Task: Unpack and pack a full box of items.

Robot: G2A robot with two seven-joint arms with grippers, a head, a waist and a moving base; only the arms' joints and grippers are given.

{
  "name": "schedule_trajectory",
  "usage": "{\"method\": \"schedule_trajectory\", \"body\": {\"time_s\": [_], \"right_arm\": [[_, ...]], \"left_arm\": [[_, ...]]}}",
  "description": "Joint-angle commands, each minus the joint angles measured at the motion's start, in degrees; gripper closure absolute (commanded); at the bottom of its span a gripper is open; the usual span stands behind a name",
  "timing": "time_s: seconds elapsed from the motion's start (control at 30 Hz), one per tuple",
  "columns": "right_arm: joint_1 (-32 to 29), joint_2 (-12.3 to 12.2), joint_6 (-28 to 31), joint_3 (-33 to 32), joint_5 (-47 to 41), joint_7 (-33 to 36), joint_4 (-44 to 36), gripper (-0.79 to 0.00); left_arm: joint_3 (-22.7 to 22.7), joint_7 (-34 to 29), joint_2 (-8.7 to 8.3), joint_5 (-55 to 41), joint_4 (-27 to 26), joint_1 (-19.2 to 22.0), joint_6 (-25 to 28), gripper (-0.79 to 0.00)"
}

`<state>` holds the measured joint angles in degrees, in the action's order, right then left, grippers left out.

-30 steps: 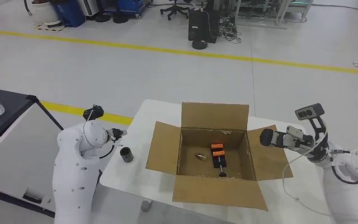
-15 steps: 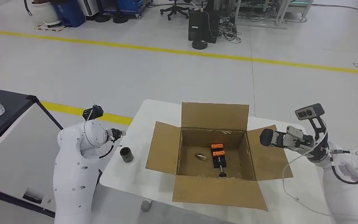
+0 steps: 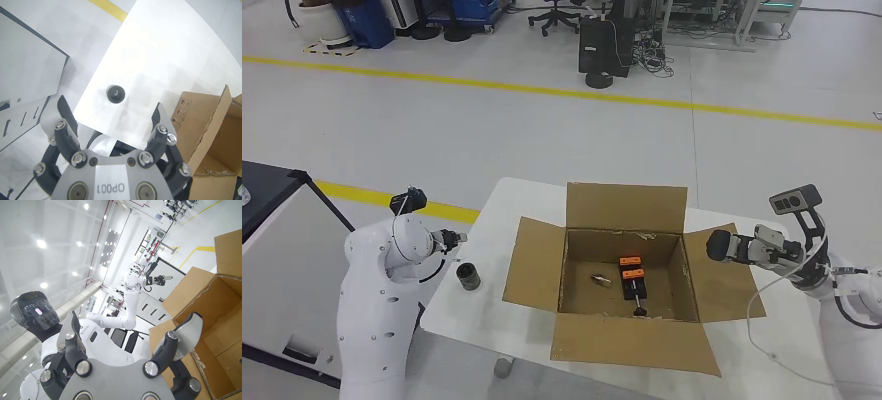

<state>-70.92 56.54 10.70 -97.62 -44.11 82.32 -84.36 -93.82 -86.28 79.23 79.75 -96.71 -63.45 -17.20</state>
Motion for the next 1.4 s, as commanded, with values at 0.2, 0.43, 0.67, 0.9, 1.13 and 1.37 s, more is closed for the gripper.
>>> {"method": "schedule_trajectory", "body": {"time_s": [0.2, 0.43, 0.67, 0.9, 1.13, 1.37], "right_arm": [[0.0, 0.0, 0.0, 0.0, 0.0, 0.0, 0.0, -0.785], [0.0, 0.0, 0.0, 0.0, 0.0, 0.0, 0.0, -0.785], [0.0, 0.0, 0.0, 0.0, 0.0, 0.0, 0.0, -0.785], [0.0, 0.0, 0.0, 0.0, 0.0, 0.0, 0.0, -0.785], [0.0, 0.0, 0.0, 0.0, 0.0, 0.0, 0.0, -0.785], [0.0, 0.0, 0.0, 0.0, 0.0, 0.0, 0.0, -0.785]], "left_arm": [[-1.1, 6.0, -0.82, 3.3, 5.0, -3.0, 6.8, -0.785], [1.3, 3.2, -1.08, 2.8, 8.6, -1.8, 12.1, -0.785], [3.9, 0.4, -1.11, 5.4, 10.9, -0.4, 11.1, -0.785], [5.2, 0.5, -1.03, 4.6, 15.6, 2.4, 10.6, -0.785], [6.5, 2.1, -1.06, 6.6, 19.8, 3.8, 9.1, -0.785], [7.1, 3.6, -1.01, 7.1, 23.6, 5.2, 7.5, -0.785]]}}
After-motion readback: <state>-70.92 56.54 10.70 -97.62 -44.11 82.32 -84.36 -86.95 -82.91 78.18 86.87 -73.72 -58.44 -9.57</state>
